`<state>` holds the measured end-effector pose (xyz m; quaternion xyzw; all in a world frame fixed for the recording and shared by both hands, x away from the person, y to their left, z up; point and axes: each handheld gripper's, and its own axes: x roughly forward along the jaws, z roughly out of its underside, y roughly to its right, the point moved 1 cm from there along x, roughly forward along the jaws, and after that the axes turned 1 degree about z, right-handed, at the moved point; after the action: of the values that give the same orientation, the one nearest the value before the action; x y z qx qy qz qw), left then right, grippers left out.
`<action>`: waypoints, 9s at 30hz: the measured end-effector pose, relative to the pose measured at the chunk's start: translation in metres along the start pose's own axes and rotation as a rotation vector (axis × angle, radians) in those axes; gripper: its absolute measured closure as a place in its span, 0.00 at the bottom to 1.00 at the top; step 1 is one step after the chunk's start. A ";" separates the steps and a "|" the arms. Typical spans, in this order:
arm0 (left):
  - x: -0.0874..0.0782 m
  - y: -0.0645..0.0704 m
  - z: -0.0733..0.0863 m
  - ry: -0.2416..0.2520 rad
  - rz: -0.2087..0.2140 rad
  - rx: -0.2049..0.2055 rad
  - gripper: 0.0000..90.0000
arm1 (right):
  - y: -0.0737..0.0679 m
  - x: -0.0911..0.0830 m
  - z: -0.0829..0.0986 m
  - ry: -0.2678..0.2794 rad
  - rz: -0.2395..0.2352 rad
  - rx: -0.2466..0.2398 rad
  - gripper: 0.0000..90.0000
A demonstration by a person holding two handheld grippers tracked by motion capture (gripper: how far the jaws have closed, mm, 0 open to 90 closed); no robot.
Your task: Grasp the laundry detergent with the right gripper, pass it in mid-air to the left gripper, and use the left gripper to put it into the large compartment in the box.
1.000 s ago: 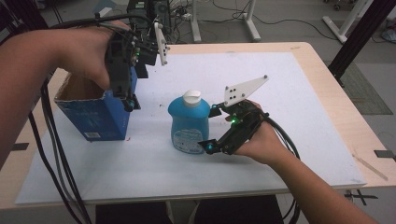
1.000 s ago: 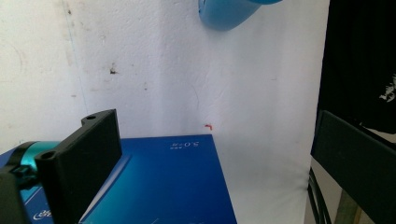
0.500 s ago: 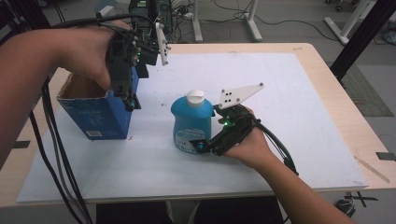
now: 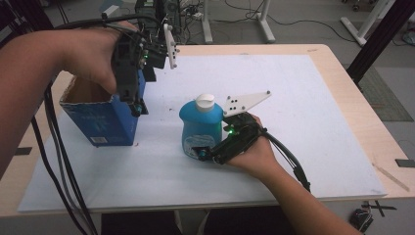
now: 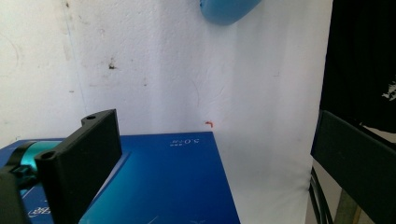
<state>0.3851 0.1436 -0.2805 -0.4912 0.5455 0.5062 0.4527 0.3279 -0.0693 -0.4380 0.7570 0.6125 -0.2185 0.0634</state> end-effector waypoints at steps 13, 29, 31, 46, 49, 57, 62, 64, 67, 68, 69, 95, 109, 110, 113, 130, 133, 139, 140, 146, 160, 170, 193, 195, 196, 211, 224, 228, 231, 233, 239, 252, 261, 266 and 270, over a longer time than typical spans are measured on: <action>0.001 -0.001 0.002 -0.003 0.000 -0.005 0.02 | 0.001 0.000 0.000 0.022 0.030 -0.013 0.20; 0.003 -0.001 0.002 -0.004 0.001 -0.008 0.02 | 0.000 0.001 0.000 0.025 0.046 -0.033 0.31; 0.003 -0.001 0.002 -0.004 0.001 -0.008 0.02 | 0.000 0.001 0.000 0.025 0.046 -0.032 0.32; 0.003 -0.001 0.004 -0.005 -0.002 -0.012 0.02 | -0.004 0.002 0.002 0.042 0.045 -0.068 0.47; 0.003 -0.001 0.003 -0.006 -0.003 -0.011 0.02 | -0.006 0.002 0.002 0.045 0.056 -0.085 0.48; 0.003 0.000 0.001 -0.004 0.000 -0.007 0.02 | -0.009 0.002 0.001 0.041 0.071 -0.115 0.51; 0.001 0.002 -0.001 -0.005 -0.002 -0.005 0.02 | -0.009 -0.002 -0.002 0.053 0.056 -0.116 0.51; -0.001 0.003 -0.002 -0.004 -0.002 -0.004 0.02 | -0.010 -0.005 -0.005 0.063 0.051 -0.114 0.51; -0.003 0.005 -0.004 0.000 -0.005 -0.004 0.02 | -0.011 -0.009 -0.010 0.069 0.039 -0.117 0.51; -0.005 0.005 -0.006 0.001 -0.007 0.001 0.02 | -0.012 -0.012 -0.015 0.066 0.032 -0.126 0.51; -0.008 0.007 -0.009 0.007 -0.011 0.005 0.02 | -0.012 -0.014 -0.017 0.063 0.027 -0.132 0.51; -0.030 0.038 -0.074 0.042 0.037 0.075 0.02 | -0.009 -0.026 -0.048 -0.031 -0.106 -0.204 0.51; -0.026 0.037 -0.082 0.046 0.014 0.056 0.02 | -0.003 -0.015 -0.061 -0.013 -0.128 -0.181 0.51; -0.025 0.038 -0.083 0.045 0.013 0.054 0.02 | -0.003 -0.014 -0.062 -0.014 -0.128 -0.180 0.51; -0.025 0.038 -0.085 0.044 0.005 0.052 0.02 | -0.002 -0.012 -0.063 -0.011 -0.130 -0.178 0.51; -0.019 0.037 -0.084 0.026 0.004 0.042 0.02 | -0.003 -0.005 -0.069 -0.002 -0.143 -0.169 0.51; -0.019 0.037 -0.084 0.024 0.004 0.042 0.03 | -0.004 -0.004 -0.069 -0.001 -0.146 -0.170 0.51; -0.019 0.037 -0.085 0.018 0.000 0.044 0.10 | -0.004 -0.003 -0.069 -0.005 -0.148 -0.172 0.51; -0.018 0.037 -0.085 0.014 0.000 0.044 0.10 | -0.004 -0.003 -0.069 -0.005 -0.147 -0.172 0.51; -0.018 0.036 -0.084 0.007 0.002 0.045 0.14 | -0.004 -0.002 -0.068 -0.005 -0.148 -0.171 0.51; -0.018 0.036 -0.085 -0.008 -0.001 0.037 0.25 | -0.003 -0.001 -0.068 0.003 -0.151 -0.171 0.51; -0.019 0.035 -0.086 0.002 0.000 0.026 0.31 | -0.002 -0.002 -0.068 0.002 -0.150 -0.170 0.51; -0.018 0.034 -0.087 -0.012 0.001 0.022 0.42 | -0.002 -0.001 -0.068 0.005 -0.154 -0.173 0.51; -0.018 0.035 -0.087 -0.008 -0.002 0.021 0.43 | -0.002 -0.001 -0.068 0.006 -0.154 -0.172 0.51; -0.018 0.035 -0.087 -0.011 -0.003 0.023 0.43 | -0.002 -0.001 -0.068 0.007 -0.153 -0.173 0.51; -0.020 0.038 -0.089 -0.010 -0.019 0.025 0.44 | -0.005 -0.005 -0.069 0.035 -0.145 -0.190 0.39; -0.030 0.032 -0.072 -0.010 -0.020 -0.041 0.44 | 0.007 -0.044 -0.070 -0.076 -0.069 -0.185 0.15; -0.033 0.032 -0.071 -0.013 -0.023 -0.049 0.44 | 0.008 -0.054 -0.072 -0.100 -0.046 -0.190 0.12; -0.038 0.032 -0.070 -0.011 -0.025 -0.056 0.44 | 0.009 -0.059 -0.075 -0.135 -0.013 -0.197 0.03; -0.040 0.033 -0.070 -0.010 -0.024 -0.062 0.44 | 0.008 -0.063 -0.077 -0.156 -0.012 -0.209 0.03; -0.054 0.033 -0.065 -0.009 -0.030 -0.101 0.44 | 0.008 -0.076 -0.085 -0.211 -0.002 -0.245 0.01; -0.100 0.020 -0.032 0.041 -0.013 -0.447 0.44 | 0.015 -0.117 -0.112 -0.415 0.035 -0.307 0.01; -0.137 0.010 0.010 0.083 -0.072 -0.751 0.44 | 0.022 -0.130 -0.126 -0.570 0.031 -0.333 0.01; -0.152 0.006 0.034 0.093 -0.095 -0.922 0.44 | 0.027 -0.136 -0.130 -0.583 0.038 -0.333 0.01; -0.159 0.003 0.052 0.095 -0.122 -1.033 0.44 | 0.030 -0.138 -0.129 -0.592 0.040 -0.335 0.01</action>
<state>0.3991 0.2077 -0.1268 -0.7037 0.2152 0.6592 0.1548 0.3683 -0.1537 -0.2717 0.6517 0.5799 -0.3237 0.3662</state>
